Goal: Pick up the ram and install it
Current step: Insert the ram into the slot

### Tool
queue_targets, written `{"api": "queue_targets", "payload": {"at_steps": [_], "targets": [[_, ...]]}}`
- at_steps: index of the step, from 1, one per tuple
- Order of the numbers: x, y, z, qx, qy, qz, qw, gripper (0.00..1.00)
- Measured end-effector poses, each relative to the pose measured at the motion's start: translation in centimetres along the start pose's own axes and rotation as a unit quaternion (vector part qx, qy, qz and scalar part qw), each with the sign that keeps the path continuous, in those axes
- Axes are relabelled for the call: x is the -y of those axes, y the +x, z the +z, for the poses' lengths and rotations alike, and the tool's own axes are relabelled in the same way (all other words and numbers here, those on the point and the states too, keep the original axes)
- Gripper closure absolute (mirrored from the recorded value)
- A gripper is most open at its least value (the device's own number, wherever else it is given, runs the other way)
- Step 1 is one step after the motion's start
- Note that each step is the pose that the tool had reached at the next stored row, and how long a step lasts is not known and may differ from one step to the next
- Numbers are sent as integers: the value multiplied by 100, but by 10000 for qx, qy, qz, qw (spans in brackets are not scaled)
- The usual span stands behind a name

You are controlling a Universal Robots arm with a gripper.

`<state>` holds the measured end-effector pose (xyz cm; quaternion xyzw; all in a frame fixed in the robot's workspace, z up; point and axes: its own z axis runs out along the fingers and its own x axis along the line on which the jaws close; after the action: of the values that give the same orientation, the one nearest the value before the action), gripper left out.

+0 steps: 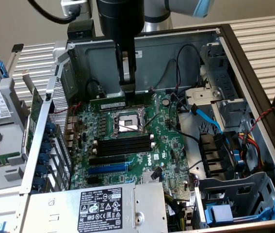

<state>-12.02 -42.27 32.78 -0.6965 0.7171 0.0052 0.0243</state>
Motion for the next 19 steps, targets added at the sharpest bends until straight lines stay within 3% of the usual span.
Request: {"api": "queue_targets", "payload": {"at_steps": [6,12,19], "targets": [[-7,4,98,-37,4,-1,10000,88],[-12,-97,164,-148,10,-4,9999,88],[-15,-97,289,-159,9,-4,9999,88]]}}
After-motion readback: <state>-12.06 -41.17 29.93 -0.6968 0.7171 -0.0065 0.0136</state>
